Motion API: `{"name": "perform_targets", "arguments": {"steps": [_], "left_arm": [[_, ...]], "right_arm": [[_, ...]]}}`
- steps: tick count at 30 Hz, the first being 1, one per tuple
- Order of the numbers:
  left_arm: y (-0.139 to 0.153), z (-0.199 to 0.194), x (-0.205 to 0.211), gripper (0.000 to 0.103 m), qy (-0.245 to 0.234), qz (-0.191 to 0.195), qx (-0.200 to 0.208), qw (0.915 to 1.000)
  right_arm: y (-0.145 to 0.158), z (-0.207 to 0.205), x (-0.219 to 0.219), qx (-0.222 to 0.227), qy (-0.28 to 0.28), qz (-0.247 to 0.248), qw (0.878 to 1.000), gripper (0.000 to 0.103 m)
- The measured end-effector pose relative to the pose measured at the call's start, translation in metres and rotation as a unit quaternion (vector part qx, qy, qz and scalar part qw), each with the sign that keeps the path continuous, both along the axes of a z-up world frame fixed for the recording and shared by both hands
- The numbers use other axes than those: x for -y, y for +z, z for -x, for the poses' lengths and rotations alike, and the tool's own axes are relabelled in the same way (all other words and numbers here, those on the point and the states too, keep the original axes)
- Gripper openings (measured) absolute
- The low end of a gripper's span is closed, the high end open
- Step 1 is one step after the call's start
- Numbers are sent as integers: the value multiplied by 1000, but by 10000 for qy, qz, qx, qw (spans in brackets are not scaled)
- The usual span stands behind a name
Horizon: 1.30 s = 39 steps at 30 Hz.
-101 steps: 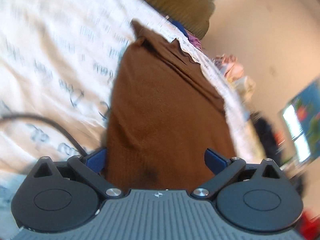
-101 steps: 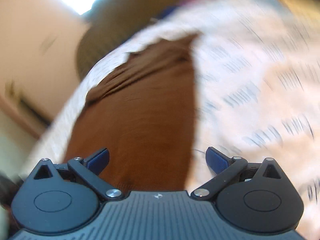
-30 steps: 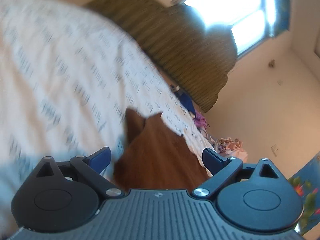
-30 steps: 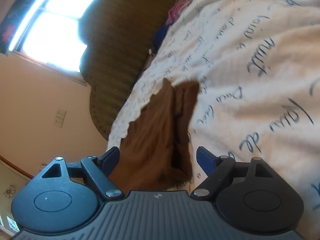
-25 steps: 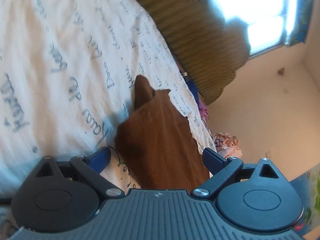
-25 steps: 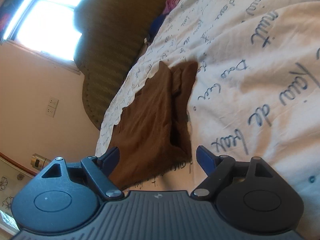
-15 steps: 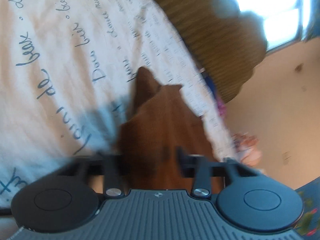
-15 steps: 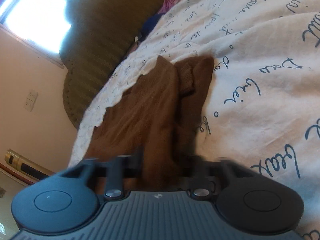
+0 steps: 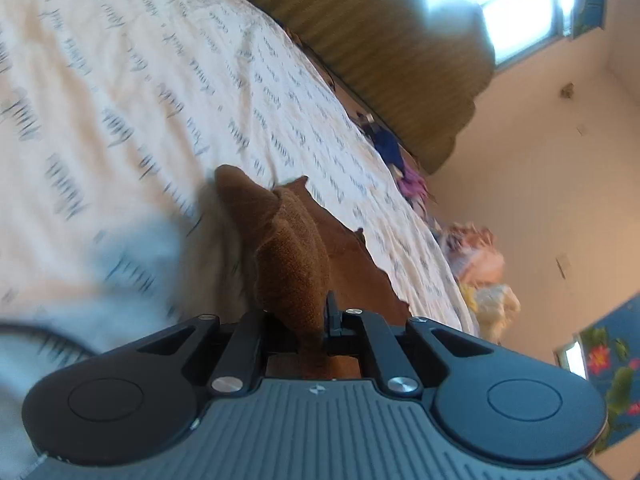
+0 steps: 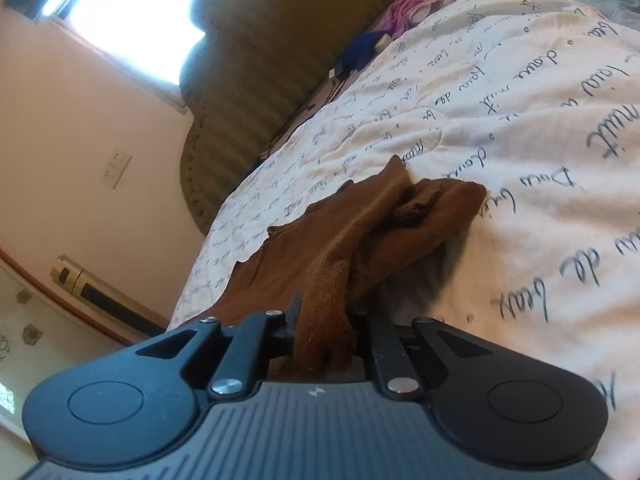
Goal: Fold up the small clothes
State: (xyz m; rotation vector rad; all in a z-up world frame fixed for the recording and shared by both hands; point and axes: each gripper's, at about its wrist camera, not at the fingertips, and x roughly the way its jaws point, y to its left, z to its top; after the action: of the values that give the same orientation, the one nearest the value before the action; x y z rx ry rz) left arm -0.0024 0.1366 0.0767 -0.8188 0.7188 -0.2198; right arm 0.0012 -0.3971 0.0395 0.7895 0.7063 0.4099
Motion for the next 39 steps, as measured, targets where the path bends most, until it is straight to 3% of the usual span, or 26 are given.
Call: {"name": "perform_targets", "arguments": {"steps": [4,6,8,10,12,13,16,19,22,25,26,27,28,29,32,34,37,38,39], "left_arm": [[-23,60,-9,9,-370,-402,-190,9983],[-29,77,-11,9,-375,-980,-92,9944],[-23,84,-19,19,-266,-1237,60,9919],[-2,82,-30,46,51,-1353,380,9901],[24,69,-36,63,301,-1466,841,9852],[35,57,-31,70,231,-1612,1063,9809],[48,4,-1,82,39,-2264,1422,9636],[33,-66,29,72,-157,-2411,892,9663],[11,-123,56,71,-671,-2207,265,9727],[-11,-154,73,67,-959,-2370,-17,9668],[-16,-160,75,60,-1002,-2428,-125,9648],[-19,-165,77,35,-1131,-2461,-171,9625],[-19,-167,80,7,-1248,-2489,-156,9603],[-18,-167,80,6,-1254,-2535,-117,9591],[0,-153,84,6,-1098,-2890,430,9500],[8,-148,81,6,-929,-2952,627,9488],[-15,-161,82,7,-770,-3347,167,9390],[-26,-164,82,7,-779,-3374,-4,9381],[-29,-162,80,9,-737,-3357,74,9391]], "right_arm": [[-26,58,12,-525,148,-233,9982,11],[-40,73,13,-810,246,-39,9964,14],[-40,77,20,-914,118,108,9957,21],[-25,74,38,-677,-313,99,9972,27],[0,64,49,-76,-729,363,9966,48],[11,53,50,222,-693,491,9961,64],[29,-4,36,439,-307,978,9938,67],[21,-68,14,261,106,1319,9909,67],[-1,-115,-6,-266,414,1530,9870,67],[-16,-136,-24,-457,665,2095,9745,64],[-19,-139,-29,-456,764,2181,9719,54],[-22,-140,-33,-388,880,2200,9708,46],[-24,-141,-36,-333,978,2204,9699,23],[-25,-141,-37,-293,1031,2163,9704,8],[-12,-136,-36,137,837,2270,9702,8],[-2,-134,-23,356,561,1958,9784,7],[-19,-147,-12,25,318,1954,9802,7],[-32,-152,-14,-189,352,2033,9783,7],[-40,-150,-15,-112,318,1976,9797,7]]}}
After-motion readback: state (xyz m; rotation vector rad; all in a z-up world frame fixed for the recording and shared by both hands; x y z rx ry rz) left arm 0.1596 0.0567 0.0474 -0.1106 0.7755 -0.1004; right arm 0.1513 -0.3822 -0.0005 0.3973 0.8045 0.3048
